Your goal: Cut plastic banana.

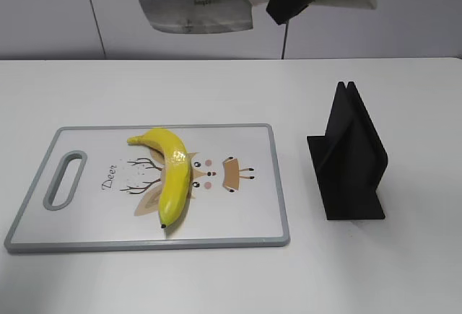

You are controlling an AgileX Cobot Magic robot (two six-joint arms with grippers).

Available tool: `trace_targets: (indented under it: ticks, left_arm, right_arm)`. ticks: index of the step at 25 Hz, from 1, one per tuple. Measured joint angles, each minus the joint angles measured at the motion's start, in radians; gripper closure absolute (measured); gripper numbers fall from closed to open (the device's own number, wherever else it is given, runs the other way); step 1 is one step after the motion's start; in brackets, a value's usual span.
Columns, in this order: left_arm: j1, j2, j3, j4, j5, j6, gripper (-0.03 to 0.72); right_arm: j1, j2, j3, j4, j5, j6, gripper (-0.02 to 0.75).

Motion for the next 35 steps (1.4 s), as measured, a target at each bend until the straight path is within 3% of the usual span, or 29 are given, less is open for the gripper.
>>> trace_targets:
  ticks: [7,14,22,35]
  left_arm:
    - [0.0,-0.213,0.119,-0.002,-0.028,-0.042,0.133]
    - [0.0,-0.474,0.341,-0.002,-0.117,-0.046,0.138]
    - [0.0,-0.787,0.591,-0.028,-0.086,-0.047,0.152]
    - [0.001,-1.188,0.642,0.008,0.009,-0.059,0.202]
  right_arm:
    - [-0.001,-0.136,0.177,0.001,-0.023,0.125,0.569]
    - [-0.001,-0.307,0.45,0.001,-0.23,0.196,0.569]
    - [-0.001,-0.471,0.692,0.0,-0.365,0.286,0.569]
    - [-0.001,-0.633,0.845,-0.149,-0.403,0.513,0.569]
